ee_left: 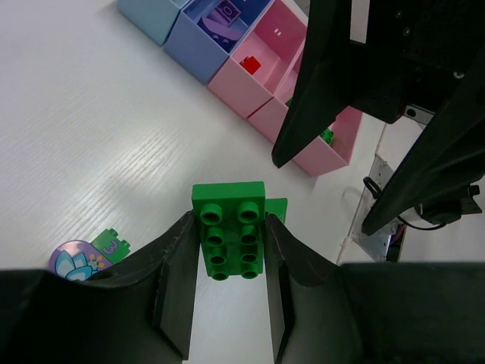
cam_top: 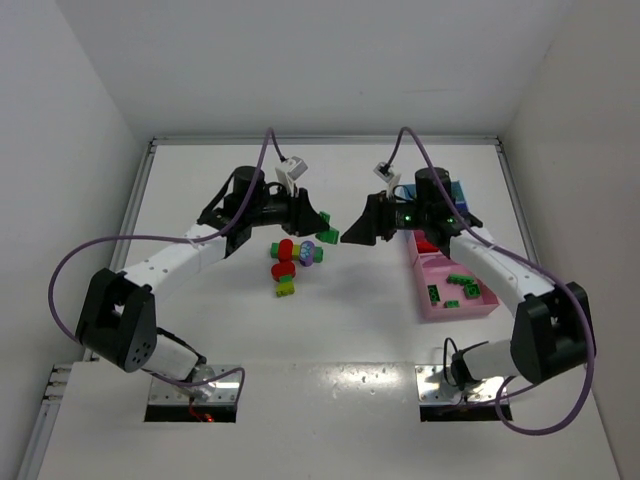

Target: Sort the legos into containers by color

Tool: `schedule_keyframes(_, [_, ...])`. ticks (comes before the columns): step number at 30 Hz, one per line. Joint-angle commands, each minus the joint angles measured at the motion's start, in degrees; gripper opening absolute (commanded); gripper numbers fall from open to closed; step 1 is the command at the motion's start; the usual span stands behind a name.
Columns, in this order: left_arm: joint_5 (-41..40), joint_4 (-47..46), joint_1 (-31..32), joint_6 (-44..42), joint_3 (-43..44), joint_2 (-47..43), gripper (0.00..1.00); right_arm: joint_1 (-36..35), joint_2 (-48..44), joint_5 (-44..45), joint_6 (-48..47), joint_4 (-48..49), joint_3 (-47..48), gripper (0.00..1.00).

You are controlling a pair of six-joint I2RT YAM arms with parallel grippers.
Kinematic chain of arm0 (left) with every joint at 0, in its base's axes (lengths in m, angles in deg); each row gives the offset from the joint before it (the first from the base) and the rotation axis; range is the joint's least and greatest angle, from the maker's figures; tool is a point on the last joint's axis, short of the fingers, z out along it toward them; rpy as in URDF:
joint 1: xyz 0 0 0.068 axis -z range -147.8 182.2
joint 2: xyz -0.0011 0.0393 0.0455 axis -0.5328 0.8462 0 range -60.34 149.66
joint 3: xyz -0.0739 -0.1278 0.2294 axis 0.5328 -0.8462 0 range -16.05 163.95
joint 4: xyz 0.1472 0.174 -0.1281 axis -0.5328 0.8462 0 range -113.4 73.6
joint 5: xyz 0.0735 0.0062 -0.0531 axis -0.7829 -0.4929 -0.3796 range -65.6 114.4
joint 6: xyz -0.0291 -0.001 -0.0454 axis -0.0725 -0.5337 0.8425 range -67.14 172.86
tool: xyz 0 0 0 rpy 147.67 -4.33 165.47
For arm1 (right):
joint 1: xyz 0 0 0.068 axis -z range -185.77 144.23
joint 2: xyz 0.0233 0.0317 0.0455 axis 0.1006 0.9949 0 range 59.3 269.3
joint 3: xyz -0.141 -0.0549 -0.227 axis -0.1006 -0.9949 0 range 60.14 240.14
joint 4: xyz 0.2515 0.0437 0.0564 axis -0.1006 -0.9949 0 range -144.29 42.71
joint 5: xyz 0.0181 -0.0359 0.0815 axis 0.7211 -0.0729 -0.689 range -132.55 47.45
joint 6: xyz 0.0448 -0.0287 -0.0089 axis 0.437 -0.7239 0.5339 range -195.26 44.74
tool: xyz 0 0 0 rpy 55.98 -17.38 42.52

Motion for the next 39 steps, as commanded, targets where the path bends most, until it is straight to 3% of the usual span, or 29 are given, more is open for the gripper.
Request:
schedule_keyframes(1, [0.99,-2.93,-0.03,0.74,1.26,0.23,0.03,-1.66,0.65,2.88,2.53,4.20,1.89,0.72])
schedule_keyframes(11, [1.51,-3.46,-0.03,1.80,2.31,1.98,0.03,-4.74,4.51,12.72,-1.42,-0.11,6.72,0.65])
schedule_keyframes(25, [1.51,-3.98,0.50,2.94,3.37,2.51,0.03,-6.94,6.10,13.35,-3.63,-0.64,6.20,0.59])
schedule_keyframes(31, [2.04,-4.51,0.50,2.94,3.37,3.04,0.03,-6.94,6.10,13.35,-3.63,-0.12,6.20,0.42])
schedule_keyframes(39, [2.04,-5.04,0.50,3.47,2.84,2.51,0.03,-6.94,7.24,15.45,-3.63,0.41,7.42,0.02])
